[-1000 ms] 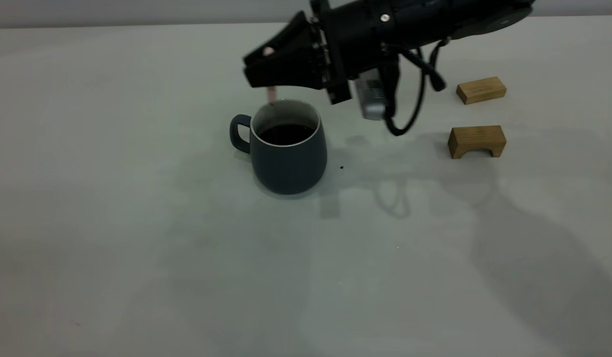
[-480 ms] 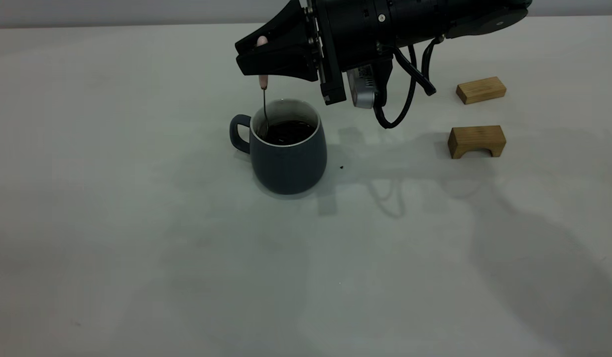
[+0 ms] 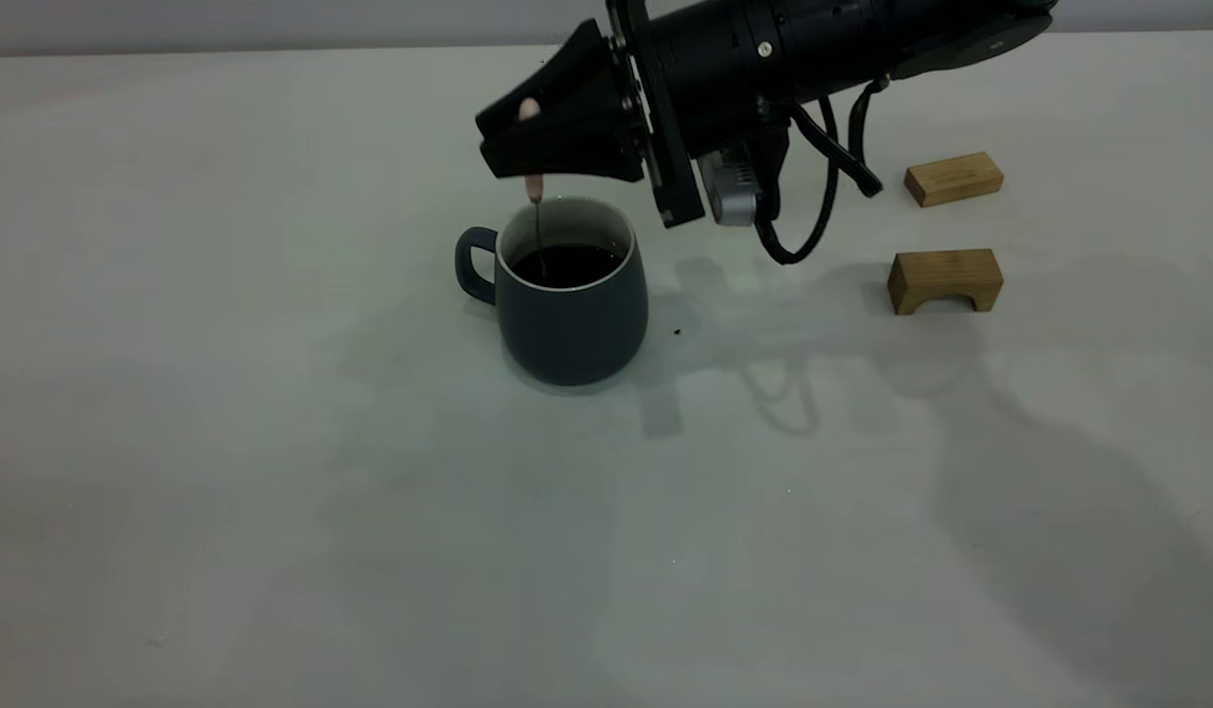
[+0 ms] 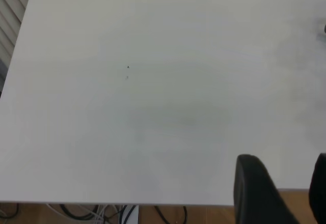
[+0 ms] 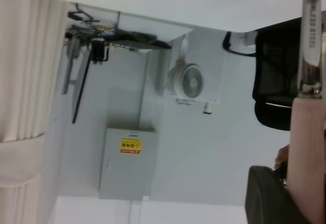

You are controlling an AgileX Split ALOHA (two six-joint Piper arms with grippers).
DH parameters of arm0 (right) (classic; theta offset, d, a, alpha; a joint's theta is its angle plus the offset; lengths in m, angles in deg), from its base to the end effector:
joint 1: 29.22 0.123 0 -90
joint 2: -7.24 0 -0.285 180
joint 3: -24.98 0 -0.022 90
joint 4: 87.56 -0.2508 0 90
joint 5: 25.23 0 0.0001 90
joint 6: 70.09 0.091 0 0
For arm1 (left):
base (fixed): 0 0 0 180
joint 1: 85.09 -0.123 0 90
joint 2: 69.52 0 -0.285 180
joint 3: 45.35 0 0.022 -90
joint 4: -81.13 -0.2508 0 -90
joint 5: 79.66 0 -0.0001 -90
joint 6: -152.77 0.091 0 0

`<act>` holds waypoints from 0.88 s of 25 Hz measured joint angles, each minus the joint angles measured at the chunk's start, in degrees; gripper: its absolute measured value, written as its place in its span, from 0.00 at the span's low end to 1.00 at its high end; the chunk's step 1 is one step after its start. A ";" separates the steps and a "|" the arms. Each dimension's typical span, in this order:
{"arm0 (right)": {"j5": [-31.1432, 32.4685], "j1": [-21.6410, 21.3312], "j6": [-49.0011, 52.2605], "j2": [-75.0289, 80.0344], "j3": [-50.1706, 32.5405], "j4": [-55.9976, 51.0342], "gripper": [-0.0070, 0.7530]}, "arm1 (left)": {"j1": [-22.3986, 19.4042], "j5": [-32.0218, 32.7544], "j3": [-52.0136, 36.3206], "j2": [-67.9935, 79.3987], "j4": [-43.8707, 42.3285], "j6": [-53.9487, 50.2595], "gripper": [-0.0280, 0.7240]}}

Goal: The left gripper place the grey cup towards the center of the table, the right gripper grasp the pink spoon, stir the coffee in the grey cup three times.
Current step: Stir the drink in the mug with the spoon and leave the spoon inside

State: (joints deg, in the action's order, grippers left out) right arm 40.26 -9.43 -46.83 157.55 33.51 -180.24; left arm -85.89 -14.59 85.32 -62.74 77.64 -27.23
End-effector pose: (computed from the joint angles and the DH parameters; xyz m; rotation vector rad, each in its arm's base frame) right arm 0.3920 0.2290 0.0535 -1.2037 -1.6938 -1.2104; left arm -0.0094 0.0049 0.2677 -0.0205 2.1143 0.0820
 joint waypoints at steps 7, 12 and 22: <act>0.00 0.00 0.17 0.00 0.00 0.27 0.18 | 0.00 0.00 0.00 0.00 0.00 0.00 0.48; 0.02 0.00 0.96 0.00 0.00 0.27 0.18 | 0.00 0.00 0.00 0.00 0.00 0.00 0.48; 0.07 0.00 3.17 0.00 0.00 2.82 0.19 | 0.00 0.00 0.00 -0.04 0.00 0.00 0.48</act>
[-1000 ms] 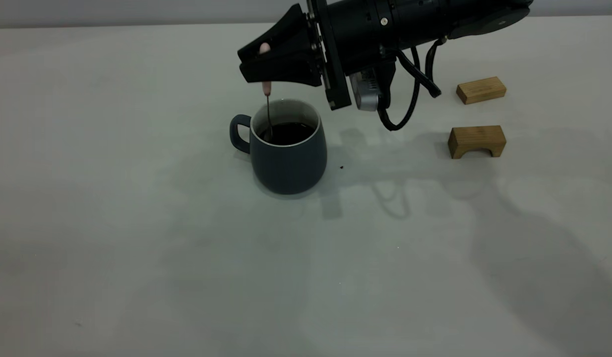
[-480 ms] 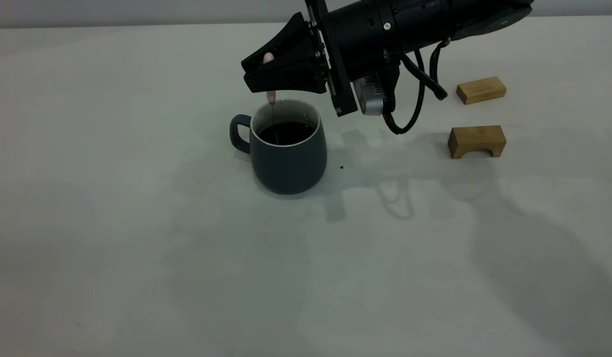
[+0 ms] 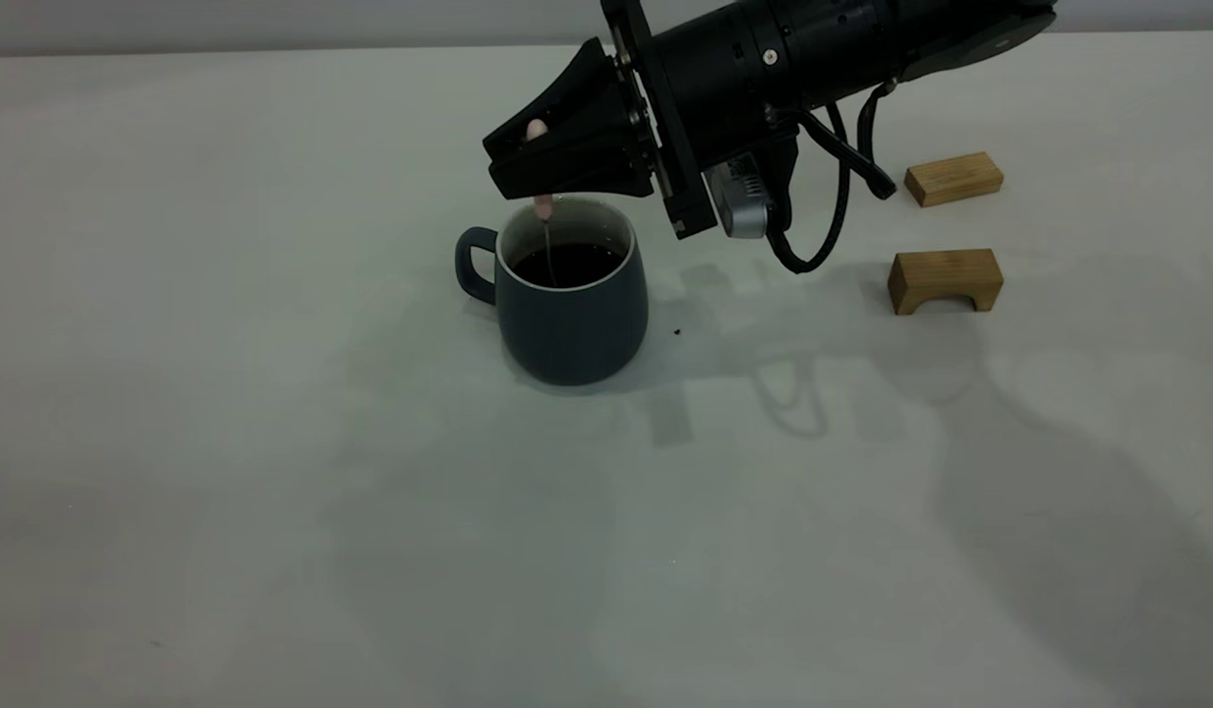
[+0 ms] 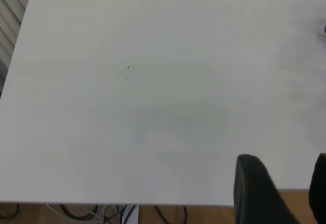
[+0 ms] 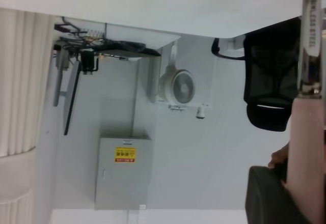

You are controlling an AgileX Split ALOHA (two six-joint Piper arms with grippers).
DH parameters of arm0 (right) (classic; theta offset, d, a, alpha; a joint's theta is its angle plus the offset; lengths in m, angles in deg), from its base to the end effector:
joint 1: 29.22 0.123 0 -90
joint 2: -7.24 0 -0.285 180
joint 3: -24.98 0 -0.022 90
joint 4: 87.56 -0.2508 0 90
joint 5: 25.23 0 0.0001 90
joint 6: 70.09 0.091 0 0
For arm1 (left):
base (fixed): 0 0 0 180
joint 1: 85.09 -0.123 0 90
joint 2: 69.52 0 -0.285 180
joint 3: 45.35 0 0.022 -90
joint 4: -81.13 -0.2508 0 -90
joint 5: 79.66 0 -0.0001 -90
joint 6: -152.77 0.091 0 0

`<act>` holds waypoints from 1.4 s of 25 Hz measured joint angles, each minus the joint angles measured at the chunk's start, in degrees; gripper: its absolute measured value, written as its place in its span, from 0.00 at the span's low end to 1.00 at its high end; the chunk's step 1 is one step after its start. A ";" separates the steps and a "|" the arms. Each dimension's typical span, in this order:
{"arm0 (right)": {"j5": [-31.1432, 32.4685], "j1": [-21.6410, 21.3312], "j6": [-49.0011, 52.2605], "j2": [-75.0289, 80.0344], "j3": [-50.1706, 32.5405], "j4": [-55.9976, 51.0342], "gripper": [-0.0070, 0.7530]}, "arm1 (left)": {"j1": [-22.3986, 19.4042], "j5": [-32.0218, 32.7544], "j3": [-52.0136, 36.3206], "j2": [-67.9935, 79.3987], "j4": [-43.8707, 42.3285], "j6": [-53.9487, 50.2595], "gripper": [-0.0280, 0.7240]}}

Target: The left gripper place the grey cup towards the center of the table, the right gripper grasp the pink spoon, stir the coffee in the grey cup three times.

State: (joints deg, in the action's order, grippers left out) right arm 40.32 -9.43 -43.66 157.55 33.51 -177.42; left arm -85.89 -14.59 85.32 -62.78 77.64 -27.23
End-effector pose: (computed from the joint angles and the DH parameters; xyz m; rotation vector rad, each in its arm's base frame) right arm 0.3889 0.2280 0.0511 -1.2177 -1.6957 -1.1417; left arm -0.0095 0.0049 0.2677 -0.0206 2.1136 0.0820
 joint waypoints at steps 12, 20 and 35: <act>0.13 0.00 -3.30 -1.10 0.00 3.21 0.79 | 0.00 -0.06 0.00 0.00 0.00 0.00 0.48; 1.08 0.00 -3.87 -19.97 0.00 27.29 0.90 | 0.00 -0.06 0.00 -0.02 0.00 0.00 0.48; 4.97 0.00 -1.98 -62.10 -0.05 77.58 0.39 | 0.00 -0.06 0.00 -0.02 0.00 0.00 0.48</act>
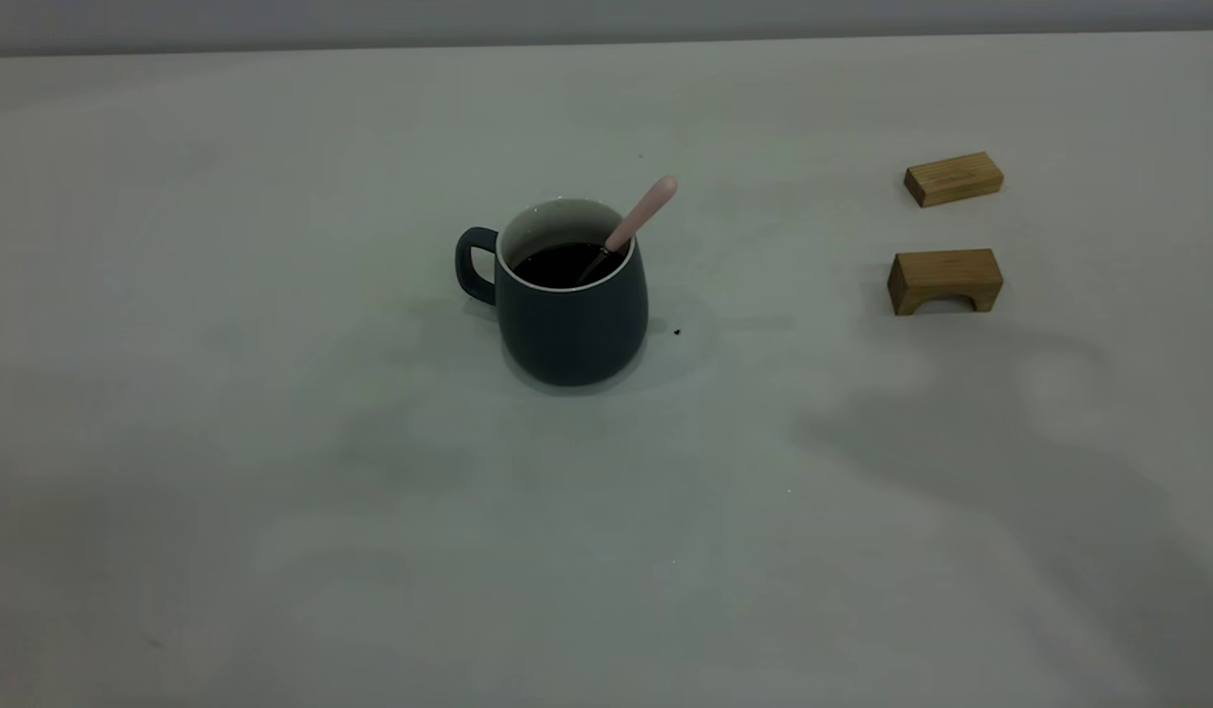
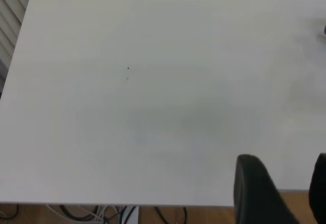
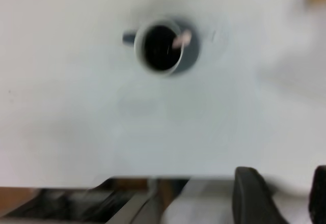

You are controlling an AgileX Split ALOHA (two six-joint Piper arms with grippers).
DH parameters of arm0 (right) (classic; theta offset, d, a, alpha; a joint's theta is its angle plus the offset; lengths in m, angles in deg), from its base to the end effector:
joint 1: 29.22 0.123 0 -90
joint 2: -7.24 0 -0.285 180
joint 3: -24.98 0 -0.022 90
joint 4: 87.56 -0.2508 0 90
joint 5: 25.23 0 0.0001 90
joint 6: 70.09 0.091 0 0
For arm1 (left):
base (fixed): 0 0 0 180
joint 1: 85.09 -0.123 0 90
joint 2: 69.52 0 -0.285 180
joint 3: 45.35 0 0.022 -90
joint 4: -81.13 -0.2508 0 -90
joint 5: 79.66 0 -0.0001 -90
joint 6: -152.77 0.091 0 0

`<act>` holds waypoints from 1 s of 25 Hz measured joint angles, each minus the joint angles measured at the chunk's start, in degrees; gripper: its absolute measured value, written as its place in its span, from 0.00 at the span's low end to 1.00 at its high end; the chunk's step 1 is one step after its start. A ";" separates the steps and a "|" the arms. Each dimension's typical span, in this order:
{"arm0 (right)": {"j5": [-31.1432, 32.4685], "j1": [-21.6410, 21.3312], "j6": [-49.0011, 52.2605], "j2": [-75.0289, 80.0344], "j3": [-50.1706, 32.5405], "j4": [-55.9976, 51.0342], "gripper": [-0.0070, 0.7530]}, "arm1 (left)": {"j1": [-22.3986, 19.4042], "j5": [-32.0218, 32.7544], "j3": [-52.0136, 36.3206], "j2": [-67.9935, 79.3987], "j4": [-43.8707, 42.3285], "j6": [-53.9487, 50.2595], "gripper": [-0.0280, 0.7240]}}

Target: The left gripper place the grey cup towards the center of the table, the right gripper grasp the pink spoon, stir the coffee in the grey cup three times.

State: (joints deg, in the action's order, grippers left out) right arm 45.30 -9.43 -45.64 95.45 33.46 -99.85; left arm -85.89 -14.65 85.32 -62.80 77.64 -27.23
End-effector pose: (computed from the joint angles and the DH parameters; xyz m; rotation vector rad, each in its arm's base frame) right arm 0.2560 0.1115 0.3971 0.1335 2.6885 0.5460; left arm -0.0095 0.0049 0.2678 -0.0205 2.1122 0.0820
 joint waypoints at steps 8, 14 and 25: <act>0.37 0.00 -20.74 -28.16 -12.06 2.68 0.26 | 0.00 0.00 0.00 0.00 0.00 0.00 0.48; 0.37 -0.82 -22.34 -53.89 -29.24 6.17 0.26 | 0.00 0.00 0.00 0.00 0.00 0.00 0.48; -2.48 -12.47 -26.28 -78.31 -55.12 10.54 0.26 | 0.00 0.00 0.00 0.00 0.00 0.00 0.48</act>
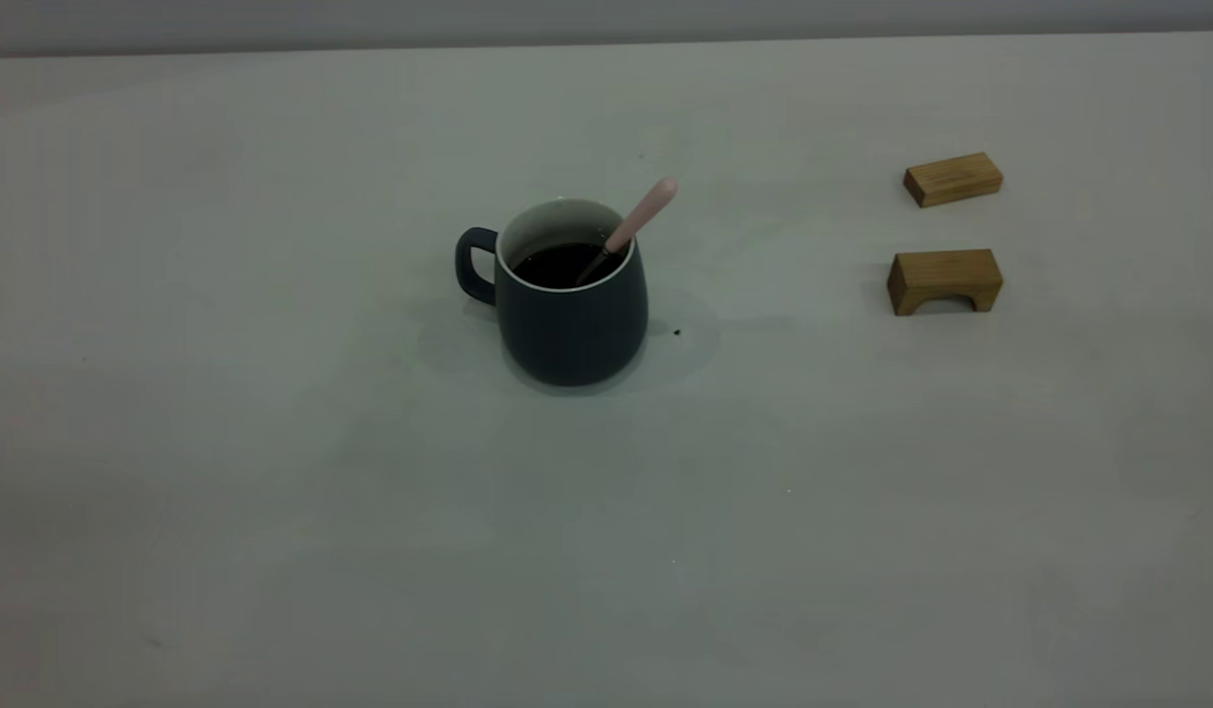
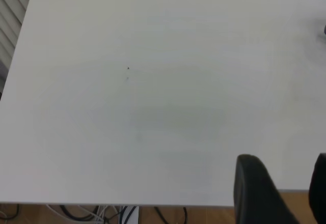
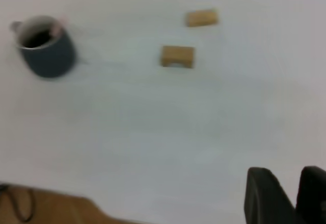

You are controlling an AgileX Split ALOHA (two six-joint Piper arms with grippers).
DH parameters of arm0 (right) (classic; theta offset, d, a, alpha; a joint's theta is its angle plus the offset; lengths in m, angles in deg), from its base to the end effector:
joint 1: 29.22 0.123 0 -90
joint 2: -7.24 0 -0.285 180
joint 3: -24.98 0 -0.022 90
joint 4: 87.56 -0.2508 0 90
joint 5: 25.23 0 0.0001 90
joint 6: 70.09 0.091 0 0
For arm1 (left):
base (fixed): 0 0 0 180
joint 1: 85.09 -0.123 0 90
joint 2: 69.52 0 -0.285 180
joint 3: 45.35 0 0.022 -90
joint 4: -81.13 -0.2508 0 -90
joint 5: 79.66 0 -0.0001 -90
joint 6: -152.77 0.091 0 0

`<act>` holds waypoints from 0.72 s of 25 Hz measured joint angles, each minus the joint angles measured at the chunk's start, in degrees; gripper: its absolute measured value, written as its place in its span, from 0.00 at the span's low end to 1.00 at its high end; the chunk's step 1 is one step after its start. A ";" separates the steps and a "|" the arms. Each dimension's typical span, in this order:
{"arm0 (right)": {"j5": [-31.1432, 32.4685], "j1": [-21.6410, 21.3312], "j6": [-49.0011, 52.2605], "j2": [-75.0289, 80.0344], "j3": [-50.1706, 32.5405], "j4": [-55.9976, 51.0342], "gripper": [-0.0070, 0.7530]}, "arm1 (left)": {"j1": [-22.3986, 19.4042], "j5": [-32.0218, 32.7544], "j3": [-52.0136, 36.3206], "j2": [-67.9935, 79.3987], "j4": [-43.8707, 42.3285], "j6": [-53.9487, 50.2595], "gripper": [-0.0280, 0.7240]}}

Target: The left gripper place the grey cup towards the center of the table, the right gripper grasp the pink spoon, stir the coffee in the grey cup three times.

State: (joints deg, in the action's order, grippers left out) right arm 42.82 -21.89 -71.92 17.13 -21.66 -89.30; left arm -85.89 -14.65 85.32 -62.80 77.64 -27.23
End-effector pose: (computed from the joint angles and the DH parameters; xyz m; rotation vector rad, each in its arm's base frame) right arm -0.0091 0.0014 0.2769 -0.1774 2.1681 0.0919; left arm -0.0095 0.0049 0.2678 -0.0205 2.1122 0.0820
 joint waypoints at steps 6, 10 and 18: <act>-2.44 -2.28 -0.21 -0.92 -3.37 0.08 0.27 | 0.00 -0.05 0.00 0.00 0.00 0.00 0.48; -2.84 -2.97 -0.21 -0.94 -3.68 0.36 0.28 | 0.00 -0.05 0.00 0.00 0.00 0.00 0.48; -2.96 -3.03 -0.25 -0.94 -3.68 0.42 0.29 | 0.00 -0.05 0.00 0.00 0.00 0.00 0.48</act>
State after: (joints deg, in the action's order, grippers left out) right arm 39.86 -24.93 -72.17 16.20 -25.34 -88.88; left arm -85.89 -14.70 85.32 -62.80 77.64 -27.23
